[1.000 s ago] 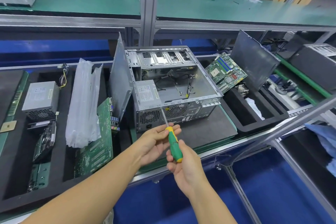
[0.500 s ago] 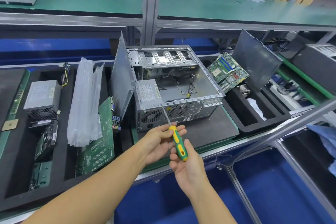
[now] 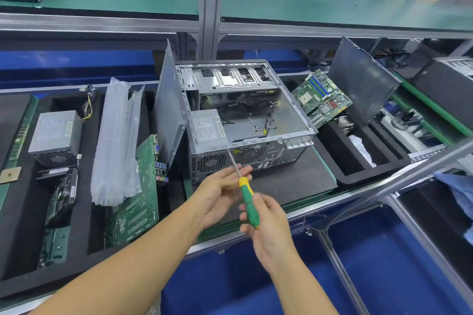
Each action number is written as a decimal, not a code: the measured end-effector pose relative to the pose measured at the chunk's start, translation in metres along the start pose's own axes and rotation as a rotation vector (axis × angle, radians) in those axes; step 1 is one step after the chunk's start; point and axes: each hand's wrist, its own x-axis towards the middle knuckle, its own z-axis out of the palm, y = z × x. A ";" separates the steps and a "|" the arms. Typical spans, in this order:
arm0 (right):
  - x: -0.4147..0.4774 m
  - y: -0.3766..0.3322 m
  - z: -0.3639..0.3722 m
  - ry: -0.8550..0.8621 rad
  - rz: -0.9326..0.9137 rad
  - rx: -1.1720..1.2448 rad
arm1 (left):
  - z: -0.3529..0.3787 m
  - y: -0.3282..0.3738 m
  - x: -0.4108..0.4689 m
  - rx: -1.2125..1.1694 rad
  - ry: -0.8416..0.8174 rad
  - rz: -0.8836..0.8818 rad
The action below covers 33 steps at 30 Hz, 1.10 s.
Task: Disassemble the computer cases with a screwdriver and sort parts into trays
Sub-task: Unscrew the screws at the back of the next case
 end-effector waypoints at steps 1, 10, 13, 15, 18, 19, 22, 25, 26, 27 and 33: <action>0.000 0.003 -0.001 0.027 -0.079 -0.105 | 0.001 0.004 0.004 -0.021 0.041 -0.003; -0.012 0.013 -0.012 0.031 -0.101 -0.185 | 0.011 0.010 0.035 -0.175 0.365 0.052; -0.015 0.014 -0.017 0.043 -0.097 -0.161 | 0.011 0.012 0.038 -0.185 0.380 0.028; -0.015 0.013 -0.019 0.042 -0.105 -0.154 | 0.012 0.014 0.039 -0.187 0.385 0.004; -0.015 0.013 -0.020 0.035 -0.114 -0.145 | 0.016 0.015 0.041 -0.192 0.394 0.001; -0.014 0.013 -0.020 0.035 -0.115 -0.143 | 0.017 0.014 0.041 -0.192 0.395 0.003; -0.013 0.014 -0.021 0.036 -0.128 -0.130 | 0.019 0.012 0.040 -0.186 0.396 0.005; -0.011 0.014 -0.020 0.035 -0.160 -0.144 | 0.021 0.010 0.040 -0.181 0.394 0.005; -0.010 0.014 -0.019 0.036 -0.174 -0.158 | 0.023 0.010 0.041 -0.185 0.390 0.010; -0.009 0.013 -0.018 0.040 -0.189 -0.173 | 0.023 0.010 0.041 -0.191 0.385 0.013; -0.009 0.016 -0.015 0.070 -0.265 -0.242 | 0.014 0.006 0.035 -0.213 0.273 0.027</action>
